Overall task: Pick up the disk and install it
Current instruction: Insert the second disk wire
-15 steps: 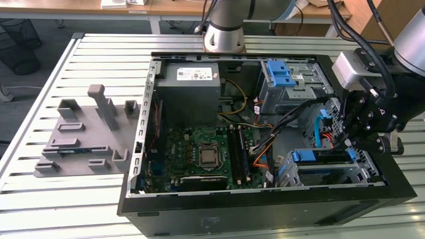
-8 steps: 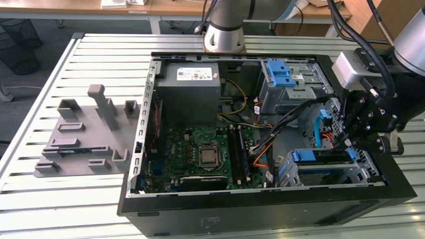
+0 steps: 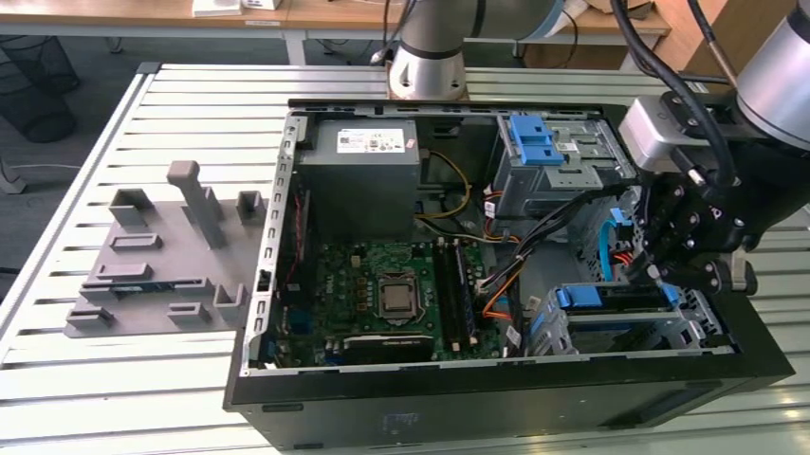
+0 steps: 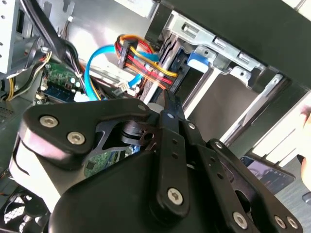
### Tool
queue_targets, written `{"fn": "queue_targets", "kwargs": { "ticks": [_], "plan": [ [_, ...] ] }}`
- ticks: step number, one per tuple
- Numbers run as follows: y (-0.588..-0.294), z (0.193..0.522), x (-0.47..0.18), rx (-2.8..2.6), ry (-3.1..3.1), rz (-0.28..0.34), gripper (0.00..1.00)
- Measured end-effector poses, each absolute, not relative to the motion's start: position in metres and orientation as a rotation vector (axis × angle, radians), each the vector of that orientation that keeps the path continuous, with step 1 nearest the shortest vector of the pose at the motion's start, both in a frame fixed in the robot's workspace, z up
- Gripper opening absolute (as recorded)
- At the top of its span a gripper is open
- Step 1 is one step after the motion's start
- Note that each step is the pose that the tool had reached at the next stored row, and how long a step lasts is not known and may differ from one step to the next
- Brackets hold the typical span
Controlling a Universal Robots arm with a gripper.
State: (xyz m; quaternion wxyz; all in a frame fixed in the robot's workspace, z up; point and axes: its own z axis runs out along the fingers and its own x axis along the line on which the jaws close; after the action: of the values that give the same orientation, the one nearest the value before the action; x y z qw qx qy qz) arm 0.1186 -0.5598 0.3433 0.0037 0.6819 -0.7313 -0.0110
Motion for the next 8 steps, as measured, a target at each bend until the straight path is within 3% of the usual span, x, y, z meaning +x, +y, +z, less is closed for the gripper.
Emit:
{"fn": "queue_targets", "kwargs": {
  "ticks": [8],
  "plan": [
    [-0.5598,0.3433,0.1127,2.138,-2.293,-0.032,0.11]
  ]
}}
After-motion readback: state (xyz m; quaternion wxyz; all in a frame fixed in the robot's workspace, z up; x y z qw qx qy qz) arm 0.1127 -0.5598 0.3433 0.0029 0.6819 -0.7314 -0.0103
